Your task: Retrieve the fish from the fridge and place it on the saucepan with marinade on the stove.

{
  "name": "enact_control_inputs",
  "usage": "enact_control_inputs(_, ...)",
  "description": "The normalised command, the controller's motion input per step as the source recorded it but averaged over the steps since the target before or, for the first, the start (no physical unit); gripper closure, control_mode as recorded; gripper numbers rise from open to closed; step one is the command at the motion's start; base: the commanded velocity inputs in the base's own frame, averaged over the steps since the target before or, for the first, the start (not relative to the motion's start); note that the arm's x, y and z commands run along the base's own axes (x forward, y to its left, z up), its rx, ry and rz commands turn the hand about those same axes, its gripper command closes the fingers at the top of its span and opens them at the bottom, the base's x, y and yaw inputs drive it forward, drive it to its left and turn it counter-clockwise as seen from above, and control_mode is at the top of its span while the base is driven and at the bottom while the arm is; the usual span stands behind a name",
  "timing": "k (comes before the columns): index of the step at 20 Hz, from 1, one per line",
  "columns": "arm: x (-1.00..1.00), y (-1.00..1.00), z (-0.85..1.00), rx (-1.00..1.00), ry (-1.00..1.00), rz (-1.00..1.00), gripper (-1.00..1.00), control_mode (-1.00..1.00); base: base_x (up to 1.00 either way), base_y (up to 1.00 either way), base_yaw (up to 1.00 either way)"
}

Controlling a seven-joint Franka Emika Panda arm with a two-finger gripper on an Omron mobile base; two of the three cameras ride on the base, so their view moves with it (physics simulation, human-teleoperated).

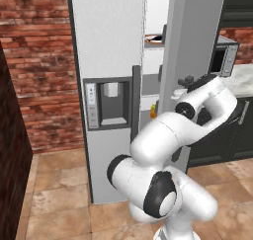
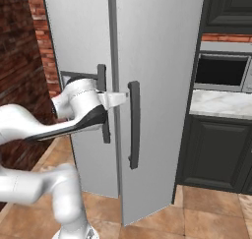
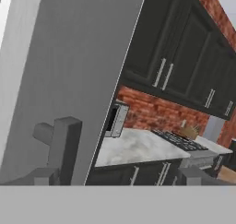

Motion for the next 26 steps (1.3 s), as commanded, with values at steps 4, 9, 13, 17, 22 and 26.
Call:
enact_control_inputs(4, 0.02, 0.41, 0.63, 0.00, -0.01, -0.13, -1.00, -1.00, 0.00, 0.00, 0.00)
enact_control_inputs(9, -0.12, 0.35, 0.94, 0.00, -0.01, -0.01, -1.00, -1.00, 0.00, 0.00, 0.00)
enact_control_inputs(13, -0.13, 0.65, 0.90, 0.00, -0.04, 0.00, -1.00, -1.00, 0.00, 0.00, 0.00)
enact_control_inputs(17, 0.30, 0.61, 0.47, 0.00, -0.12, 0.00, -1.00, -1.00, 0.00, 0.00, 0.00)
enact_control_inputs(22, 0.38, 0.29, 0.77, 0.00, -0.21, 0.00, -1.00, -1.00, 0.00, 0.00, 0.00)
enact_control_inputs(26, 0.81, 0.01, 0.07, 0.00, -0.15, 0.00, -1.00, -1.00, 0.00, 0.00, 0.00)
